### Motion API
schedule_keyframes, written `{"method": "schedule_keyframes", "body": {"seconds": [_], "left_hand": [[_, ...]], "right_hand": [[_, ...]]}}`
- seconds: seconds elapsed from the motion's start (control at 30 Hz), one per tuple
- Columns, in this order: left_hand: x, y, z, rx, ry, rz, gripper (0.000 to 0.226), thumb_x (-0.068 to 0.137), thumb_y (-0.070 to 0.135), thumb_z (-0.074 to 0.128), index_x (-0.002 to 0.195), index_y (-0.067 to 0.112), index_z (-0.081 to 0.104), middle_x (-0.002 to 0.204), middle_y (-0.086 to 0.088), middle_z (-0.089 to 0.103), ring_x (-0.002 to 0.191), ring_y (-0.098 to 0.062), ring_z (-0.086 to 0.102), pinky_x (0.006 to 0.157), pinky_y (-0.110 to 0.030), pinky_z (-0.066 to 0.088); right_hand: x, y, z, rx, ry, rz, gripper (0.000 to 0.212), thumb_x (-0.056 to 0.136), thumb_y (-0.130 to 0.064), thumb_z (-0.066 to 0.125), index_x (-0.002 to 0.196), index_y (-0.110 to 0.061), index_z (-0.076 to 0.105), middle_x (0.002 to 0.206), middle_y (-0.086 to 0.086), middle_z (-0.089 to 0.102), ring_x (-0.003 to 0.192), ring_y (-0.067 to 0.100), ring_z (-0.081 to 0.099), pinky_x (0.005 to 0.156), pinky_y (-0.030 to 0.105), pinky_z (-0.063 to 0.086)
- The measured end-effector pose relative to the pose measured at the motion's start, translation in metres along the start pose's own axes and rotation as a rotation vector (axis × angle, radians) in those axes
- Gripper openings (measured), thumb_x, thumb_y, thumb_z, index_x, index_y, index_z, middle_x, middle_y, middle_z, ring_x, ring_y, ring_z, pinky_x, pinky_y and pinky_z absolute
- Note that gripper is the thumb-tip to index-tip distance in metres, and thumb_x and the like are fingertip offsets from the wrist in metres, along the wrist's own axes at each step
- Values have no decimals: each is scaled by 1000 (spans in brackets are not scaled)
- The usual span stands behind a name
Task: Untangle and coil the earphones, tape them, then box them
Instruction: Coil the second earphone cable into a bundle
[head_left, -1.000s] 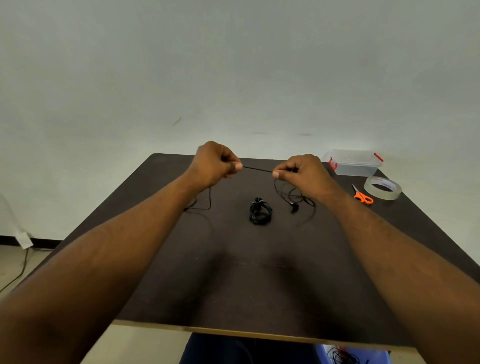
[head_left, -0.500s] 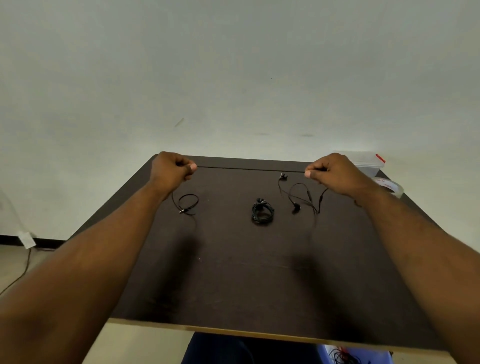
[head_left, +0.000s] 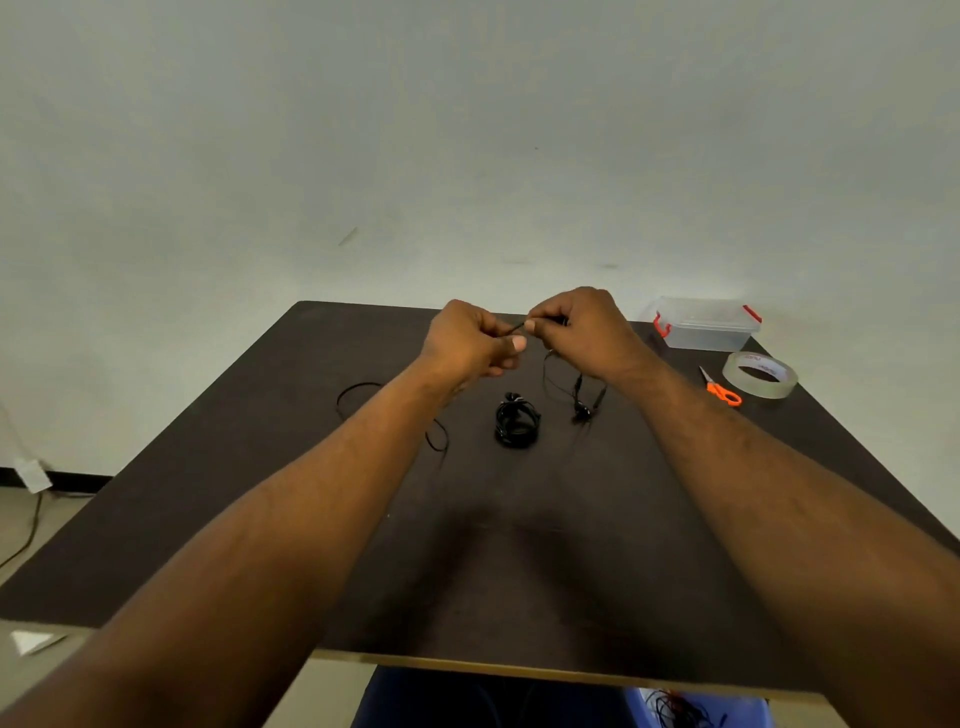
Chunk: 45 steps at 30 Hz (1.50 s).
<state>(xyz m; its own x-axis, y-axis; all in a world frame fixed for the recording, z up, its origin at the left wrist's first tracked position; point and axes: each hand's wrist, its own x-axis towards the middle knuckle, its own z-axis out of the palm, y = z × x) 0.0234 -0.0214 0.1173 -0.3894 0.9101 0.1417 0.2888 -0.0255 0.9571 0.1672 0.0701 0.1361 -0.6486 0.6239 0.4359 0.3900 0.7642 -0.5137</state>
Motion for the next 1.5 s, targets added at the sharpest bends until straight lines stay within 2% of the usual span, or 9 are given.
{"method": "schedule_keyframes", "body": {"seconds": [0.17,0.33,0.5,0.83,1.07,1.13,1.2,1.33,1.5], "left_hand": [[1,9,-8,-133,6,87,15,88,10,70,96,-2,71,75,-16,71,60,-16,69,67,-32,60],[7,15,-15,-43,103,111,8,89,10,70,85,4,71,70,-11,68,58,-16,63,64,-31,59],[17,9,-46,-8,232,96,8,90,10,68,84,5,69,72,-9,68,55,-12,61,61,-28,57],[20,8,-66,80,262,107,9,90,11,68,84,5,70,72,-10,69,57,-15,63,62,-29,59],[22,-3,-76,124,230,17,10,90,9,67,85,2,69,74,-14,68,59,-20,64,57,-30,56],[20,-6,-74,144,208,-42,10,92,9,64,94,0,66,86,-17,67,60,-21,66,53,-28,56],[12,-2,-62,123,201,-49,22,95,12,61,115,5,58,100,-15,62,59,-23,68,52,-32,59],[-6,19,-12,-118,18,18,26,97,10,57,122,6,55,114,-8,60,67,-25,70,64,-38,62],[-6,18,-3,-94,25,75,12,85,10,74,92,2,71,75,-12,70,65,-19,68,63,-29,60]], "right_hand": [[-1,0,-6,66,-26,2,11,89,-20,68,95,-15,76,63,-13,64,53,-8,57,59,11,41],[0,-3,-11,137,-50,24,10,90,-22,67,89,-17,75,69,-1,69,62,4,61,67,26,51],[-9,18,-33,202,-8,117,9,92,-17,64,91,-16,73,69,2,67,49,5,54,52,17,49],[-16,37,-55,239,-75,186,8,91,-11,65,89,-11,73,75,5,68,63,12,61,65,24,53],[-15,29,-55,224,-92,249,12,90,-16,66,82,-11,73,72,0,70,40,2,42,45,18,38],[-13,21,-49,205,-69,223,12,90,-15,66,81,-13,73,76,4,71,51,-4,56,55,13,42],[-9,15,-40,198,-60,187,14,90,-16,66,78,-20,72,77,6,72,76,5,66,72,23,48],[-3,-1,-21,151,-94,118,10,90,-20,66,90,-18,75,69,-1,70,64,13,59,69,28,48],[-1,-13,-17,169,-85,72,10,90,-22,66,92,-18,75,68,-3,70,51,-1,53,58,21,42]]}}
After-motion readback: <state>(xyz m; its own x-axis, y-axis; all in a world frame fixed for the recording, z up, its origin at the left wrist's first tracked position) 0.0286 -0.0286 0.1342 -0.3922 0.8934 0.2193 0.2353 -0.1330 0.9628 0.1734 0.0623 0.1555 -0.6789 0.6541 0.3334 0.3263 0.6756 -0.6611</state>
